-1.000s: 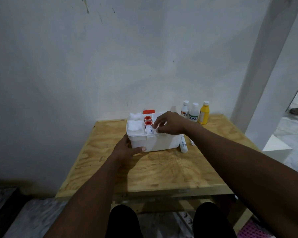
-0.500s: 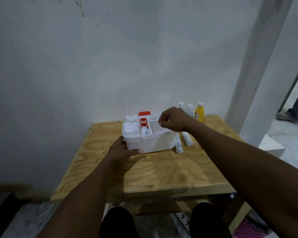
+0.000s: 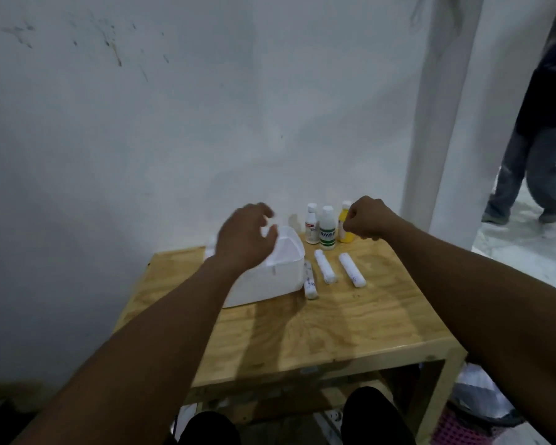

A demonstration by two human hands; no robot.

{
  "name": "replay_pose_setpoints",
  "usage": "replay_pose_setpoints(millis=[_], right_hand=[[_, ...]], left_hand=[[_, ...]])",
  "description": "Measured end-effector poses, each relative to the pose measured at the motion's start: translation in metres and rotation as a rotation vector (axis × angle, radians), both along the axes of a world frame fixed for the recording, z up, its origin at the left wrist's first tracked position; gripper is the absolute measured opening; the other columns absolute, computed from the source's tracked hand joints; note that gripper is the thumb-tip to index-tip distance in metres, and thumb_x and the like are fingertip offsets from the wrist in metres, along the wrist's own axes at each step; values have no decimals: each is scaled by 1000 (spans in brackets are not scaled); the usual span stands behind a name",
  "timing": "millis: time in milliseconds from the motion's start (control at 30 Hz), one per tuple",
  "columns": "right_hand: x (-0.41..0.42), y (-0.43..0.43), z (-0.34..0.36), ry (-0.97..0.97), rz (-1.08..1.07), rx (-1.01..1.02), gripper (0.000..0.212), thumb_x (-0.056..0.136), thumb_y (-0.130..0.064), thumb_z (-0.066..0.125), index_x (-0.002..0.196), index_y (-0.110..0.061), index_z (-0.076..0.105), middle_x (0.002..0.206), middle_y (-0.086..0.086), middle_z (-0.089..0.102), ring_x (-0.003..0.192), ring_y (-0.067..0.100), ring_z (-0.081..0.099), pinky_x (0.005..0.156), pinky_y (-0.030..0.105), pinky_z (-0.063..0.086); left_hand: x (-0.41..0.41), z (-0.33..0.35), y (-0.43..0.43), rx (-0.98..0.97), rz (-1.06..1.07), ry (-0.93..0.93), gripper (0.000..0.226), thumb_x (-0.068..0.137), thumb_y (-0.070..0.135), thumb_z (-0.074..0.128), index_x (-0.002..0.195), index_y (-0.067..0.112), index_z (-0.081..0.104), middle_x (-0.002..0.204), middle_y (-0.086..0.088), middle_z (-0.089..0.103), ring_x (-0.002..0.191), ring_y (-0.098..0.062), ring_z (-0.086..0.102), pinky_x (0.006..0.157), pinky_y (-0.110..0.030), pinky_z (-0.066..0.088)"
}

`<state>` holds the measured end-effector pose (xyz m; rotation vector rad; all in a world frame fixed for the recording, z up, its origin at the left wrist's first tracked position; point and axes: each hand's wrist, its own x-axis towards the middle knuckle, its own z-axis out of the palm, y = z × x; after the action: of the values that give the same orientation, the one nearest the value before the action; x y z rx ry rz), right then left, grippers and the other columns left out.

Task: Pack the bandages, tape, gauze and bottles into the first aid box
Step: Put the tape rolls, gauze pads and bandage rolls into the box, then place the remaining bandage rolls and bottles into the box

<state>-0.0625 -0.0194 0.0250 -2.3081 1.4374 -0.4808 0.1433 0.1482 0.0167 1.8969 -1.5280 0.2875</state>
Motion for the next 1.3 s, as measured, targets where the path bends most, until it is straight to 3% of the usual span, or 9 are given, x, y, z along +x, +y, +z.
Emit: replay_pose_setpoints(millis=[233,467,567,633,833,900,1033,1167,1300], right_hand=[[-9,-14,-43,88,-3,212,25,79,-19,72,95,-1,67,77,17,72,67,27,74,54,37,62],[0,-32,-75,176,55,288,40,77,-27,75,106,-2,62,91,14,69,73,28,71,53,35,58],[-1,-38,-74,186,77,301,43,79,-26,73,114,-3,61,104,16,69,70,25,68,50,33,56],[-7,-44,-73,162,84,326,45,81,-24,71,121,-7,56,110,14,63,69,21,63,52,36,57],[-34,-56,-59,-11,43,368,43,83,-19,67,124,-17,54,112,9,55,84,26,64,49,34,57],[-40,-58,-48,-84,28,351,41,82,-19,68,121,-18,54,112,9,57,85,27,68,50,35,58],[-33,-59,-18,-241,47,242,39,82,-17,69,117,-17,54,103,14,66,72,24,72,49,33,58],[-1,-45,20,-383,99,90,36,82,-16,70,115,-15,54,93,14,68,69,27,72,41,27,50],[46,-14,40,-465,230,31,32,77,-13,71,105,-12,56,93,14,68,74,31,73,50,35,58]], left_hand=[[-68,-20,-99,599,-53,-546,45,93,36,60,137,26,57,130,-5,67,121,-27,60,107,-43,37],[-71,-47,-145,786,17,-463,40,97,37,60,133,21,57,131,-3,66,126,-25,59,119,-51,19],[-75,-53,-150,841,23,-426,28,96,42,58,115,22,61,123,-2,68,123,-23,59,119,-54,15],[-77,-57,-154,834,42,-457,19,94,40,60,101,23,56,116,-1,69,118,-23,60,119,-55,15],[-81,-57,-159,742,49,-408,27,85,27,71,98,24,48,111,-1,63,116,-26,60,115,-56,19],[-81,-51,-159,715,35,-330,23,85,31,69,101,24,55,106,0,61,115,-25,61,116,-57,17],[-70,-13,-151,585,14,-111,45,85,44,69,125,28,59,124,-1,64,123,-26,59,113,-52,24],[-36,35,-125,381,62,89,49,82,45,77,126,31,62,131,0,64,127,-25,57,107,-43,35],[12,50,-84,237,41,277,43,75,33,89,111,22,68,108,-3,72,99,-23,70,87,-33,55]])
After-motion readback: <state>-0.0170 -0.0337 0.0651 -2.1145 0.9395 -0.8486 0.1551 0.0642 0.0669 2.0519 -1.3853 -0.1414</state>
